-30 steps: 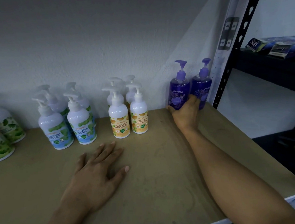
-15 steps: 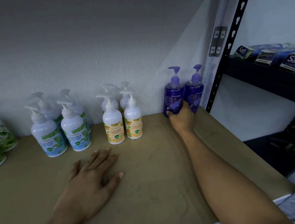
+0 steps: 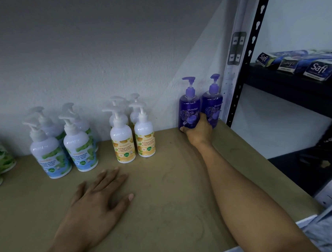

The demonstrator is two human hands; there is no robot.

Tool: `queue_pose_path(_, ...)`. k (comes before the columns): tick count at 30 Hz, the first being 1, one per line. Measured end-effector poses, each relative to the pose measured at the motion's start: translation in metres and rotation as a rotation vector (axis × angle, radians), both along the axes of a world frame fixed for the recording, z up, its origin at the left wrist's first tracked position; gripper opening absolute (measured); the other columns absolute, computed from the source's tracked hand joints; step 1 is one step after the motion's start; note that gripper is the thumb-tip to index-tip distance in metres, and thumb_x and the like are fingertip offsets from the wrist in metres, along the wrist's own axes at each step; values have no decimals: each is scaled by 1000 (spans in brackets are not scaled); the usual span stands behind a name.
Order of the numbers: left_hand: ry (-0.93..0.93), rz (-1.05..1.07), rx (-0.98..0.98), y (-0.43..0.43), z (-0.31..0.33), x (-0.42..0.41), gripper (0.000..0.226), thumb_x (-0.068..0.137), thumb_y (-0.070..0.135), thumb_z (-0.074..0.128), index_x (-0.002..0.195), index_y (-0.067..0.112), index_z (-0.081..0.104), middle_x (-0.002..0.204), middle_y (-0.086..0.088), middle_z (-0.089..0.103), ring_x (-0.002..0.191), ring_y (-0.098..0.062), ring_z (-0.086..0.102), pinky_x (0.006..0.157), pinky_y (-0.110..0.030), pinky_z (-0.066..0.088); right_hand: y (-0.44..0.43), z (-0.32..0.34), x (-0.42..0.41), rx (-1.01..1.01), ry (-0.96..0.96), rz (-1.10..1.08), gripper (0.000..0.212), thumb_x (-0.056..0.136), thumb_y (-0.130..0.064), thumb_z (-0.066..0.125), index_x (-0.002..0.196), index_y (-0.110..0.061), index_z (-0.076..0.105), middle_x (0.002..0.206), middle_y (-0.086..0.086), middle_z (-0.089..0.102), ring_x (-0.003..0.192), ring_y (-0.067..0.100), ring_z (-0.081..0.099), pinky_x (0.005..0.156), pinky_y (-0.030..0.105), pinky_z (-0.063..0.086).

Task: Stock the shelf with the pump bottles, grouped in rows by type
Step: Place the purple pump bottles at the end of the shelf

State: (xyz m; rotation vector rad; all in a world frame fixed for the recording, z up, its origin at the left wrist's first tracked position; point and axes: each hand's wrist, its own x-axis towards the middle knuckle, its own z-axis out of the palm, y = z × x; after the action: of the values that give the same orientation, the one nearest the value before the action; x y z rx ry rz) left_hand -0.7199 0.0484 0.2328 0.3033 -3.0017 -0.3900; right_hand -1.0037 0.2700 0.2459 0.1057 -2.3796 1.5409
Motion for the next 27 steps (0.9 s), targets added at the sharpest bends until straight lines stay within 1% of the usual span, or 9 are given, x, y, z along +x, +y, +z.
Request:
queue_pose_path(5, 12, -6, -3, -2, -3, 0, 88, 68, 95, -6, 148, 63, 16, 159, 36, 0, 148, 9, -9, 124, -41, 4, 4, -1, 2, 7, -2, 41, 74, 73, -14, 87, 137, -14, 49, 128, 6, 64, 115, 21, 60, 91, 22, 42)
queue_pose_path(7, 10, -9, -2, -3, -5, -1, 86, 71, 94, -2, 149, 61, 17, 160, 35, 2, 148, 9, -8, 125, -41, 4, 3, -2, 4, 17, 13, 43, 73, 74, -15, 87, 136, -13, 49, 129, 6, 63, 115, 21, 60, 91, 23, 43)
queue_pose_path(9, 14, -11, 2, -3, -5, -1, 83, 74, 91, 3, 149, 60, 20, 161, 33, 5, 149, 8, -7, 125, -42, 4, -1, -3, 6, 20, 32, 29, 75, 72, -20, 88, 135, -13, 49, 128, 6, 62, 116, 21, 59, 96, 28, 47)
queue_pose_path(10, 16, -10, 5, -3, -5, -1, 83, 75, 90, 5, 150, 59, 21, 161, 33, 6, 149, 8, -5, 125, -42, 4, -3, -3, 6, 23, 44, 11, 77, 70, -24, 90, 134, -13, 49, 127, 6, 61, 115, 22, 59, 99, 33, 49)
queue_pose_path(12, 16, -10, 10, -3, -4, -1, 83, 75, 89, 7, 150, 57, 23, 162, 32, 8, 149, 7, -4, 125, -42, 4, -6, -4, 7, 32, 66, -29, 78, 67, -29, 91, 130, -11, 51, 124, 9, 61, 114, 24, 59, 100, 39, 51)
queue_pose_path(16, 15, -10, 15, -2, -2, -1, 86, 74, 90, 6, 150, 56, 24, 162, 31, 9, 149, 7, -3, 125, -43, 3, -5, -3, 7, 24, 80, -42, 72, 69, -25, 92, 127, -7, 53, 124, 11, 63, 113, 25, 60, 90, 26, 44)
queue_pose_path(18, 15, -9, 17, -2, -3, -1, 90, 71, 93, 2, 150, 56, 24, 161, 32, 8, 149, 7, -4, 125, -43, 3, -4, -2, 7, 25, 76, -32, 69, 71, -24, 90, 128, -8, 54, 125, 10, 64, 113, 24, 60, 88, 23, 42)
queue_pose_path(21, 16, -5, 10, -2, -3, 0, 96, 67, 95, -4, 151, 57, 23, 161, 32, 6, 149, 7, -4, 125, -44, 4, -3, -2, 8, 23, 72, -28, 67, 73, -23, 89, 129, -9, 54, 125, 9, 64, 113, 23, 61, 88, 22, 42)
queue_pose_path(27, 9, 1, 8, -1, -2, -1, 97, 65, 96, -7, 150, 58, 20, 161, 33, 4, 149, 7, -5, 125, -43, 3, -2, -2, 7, 18, 61, -27, 68, 73, -23, 89, 129, -10, 54, 125, 9, 64, 114, 24, 60, 89, 24, 43)
